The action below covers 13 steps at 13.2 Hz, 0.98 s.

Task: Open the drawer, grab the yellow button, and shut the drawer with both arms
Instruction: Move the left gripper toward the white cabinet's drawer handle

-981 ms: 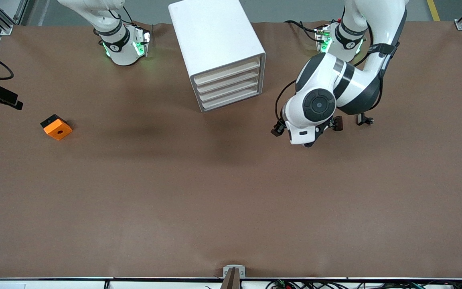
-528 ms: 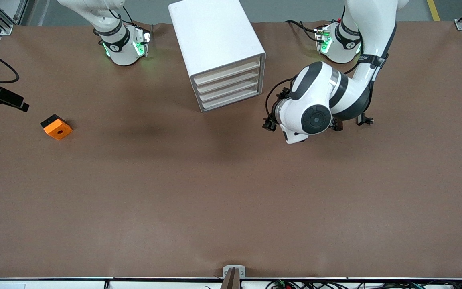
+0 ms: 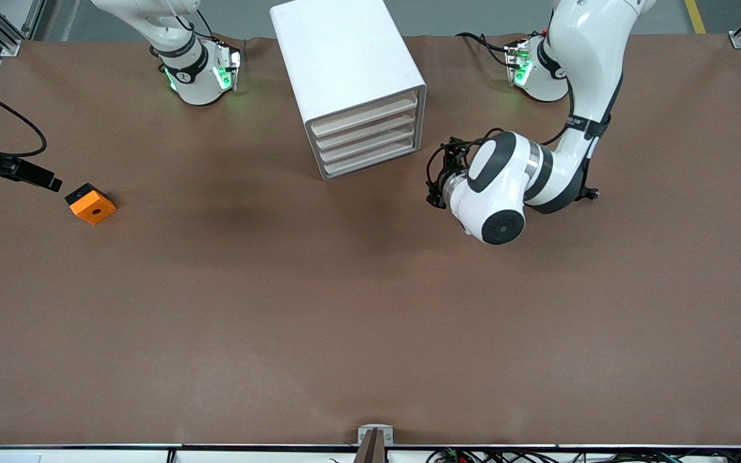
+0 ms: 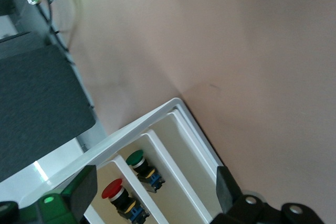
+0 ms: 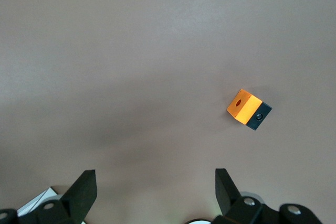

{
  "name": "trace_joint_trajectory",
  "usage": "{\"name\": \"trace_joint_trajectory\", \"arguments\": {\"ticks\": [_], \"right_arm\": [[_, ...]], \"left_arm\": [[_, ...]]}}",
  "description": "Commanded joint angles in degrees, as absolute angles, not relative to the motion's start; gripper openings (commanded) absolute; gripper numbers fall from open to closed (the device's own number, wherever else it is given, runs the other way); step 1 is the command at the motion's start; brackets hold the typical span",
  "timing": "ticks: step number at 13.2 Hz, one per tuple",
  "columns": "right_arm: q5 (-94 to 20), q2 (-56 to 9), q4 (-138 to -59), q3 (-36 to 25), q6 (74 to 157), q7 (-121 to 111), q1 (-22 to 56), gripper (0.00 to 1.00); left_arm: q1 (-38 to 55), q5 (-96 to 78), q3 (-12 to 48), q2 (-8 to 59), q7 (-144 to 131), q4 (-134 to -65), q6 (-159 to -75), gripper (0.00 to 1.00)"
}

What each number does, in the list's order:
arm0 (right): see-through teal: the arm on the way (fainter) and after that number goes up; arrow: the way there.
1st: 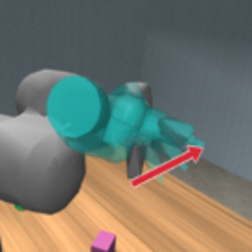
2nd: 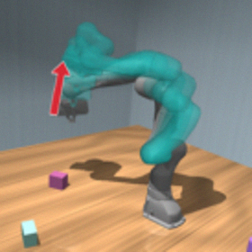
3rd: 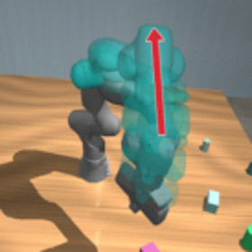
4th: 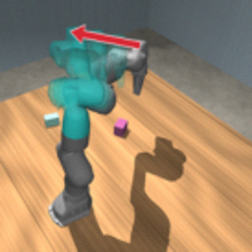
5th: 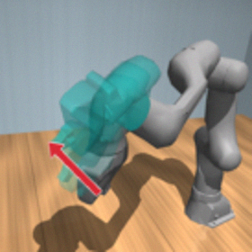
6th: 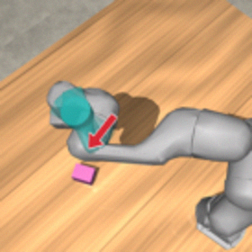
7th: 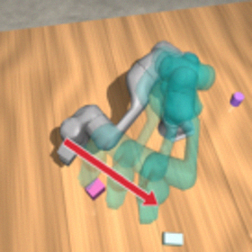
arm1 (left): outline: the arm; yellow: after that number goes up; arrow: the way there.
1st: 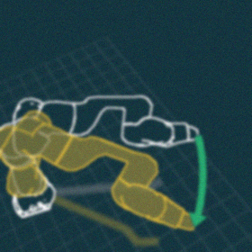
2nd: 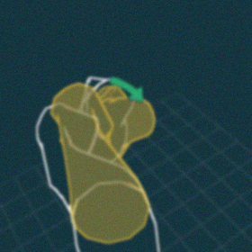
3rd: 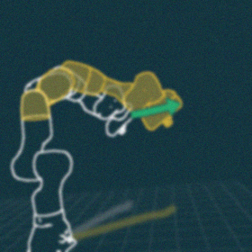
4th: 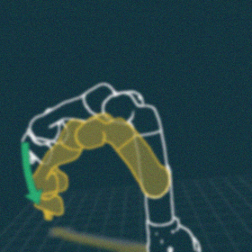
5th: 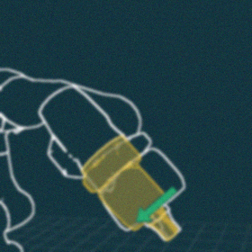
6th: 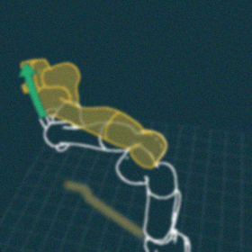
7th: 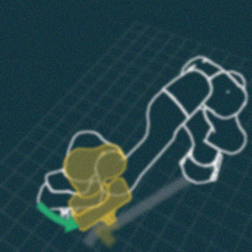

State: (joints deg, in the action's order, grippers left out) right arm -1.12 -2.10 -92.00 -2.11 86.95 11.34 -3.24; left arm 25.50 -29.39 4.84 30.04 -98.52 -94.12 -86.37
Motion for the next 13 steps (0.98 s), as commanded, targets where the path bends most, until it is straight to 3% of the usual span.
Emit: {"name": "trace_joint_trajectory", "arguments": {"ticks": [1, 9, 13], "right_arm": [[-1.67, -2.64, -90.26, -2.28, 85.69, 14.31, -1.59, 1.0], [-0.79, -2.99, -90.09, -2.29, 84.82, 16.6, 1.05, 1.0], [-0.44, -2.9, -90.0, -2.2, 84.38, 29.41, 5.17, 1.0]], "left_arm": [[24.87, -32.68, 5.27, 31.9, -102.99, -92.81, -81.93, 1.0], [22.59, -45.07, 5.27, 35.33, -114.43, -92.9, -73.75, 1.0], [23.38, -48.16, 5.27, 37.96, -118.03, -92.73, -71.55, 1.0]]}}
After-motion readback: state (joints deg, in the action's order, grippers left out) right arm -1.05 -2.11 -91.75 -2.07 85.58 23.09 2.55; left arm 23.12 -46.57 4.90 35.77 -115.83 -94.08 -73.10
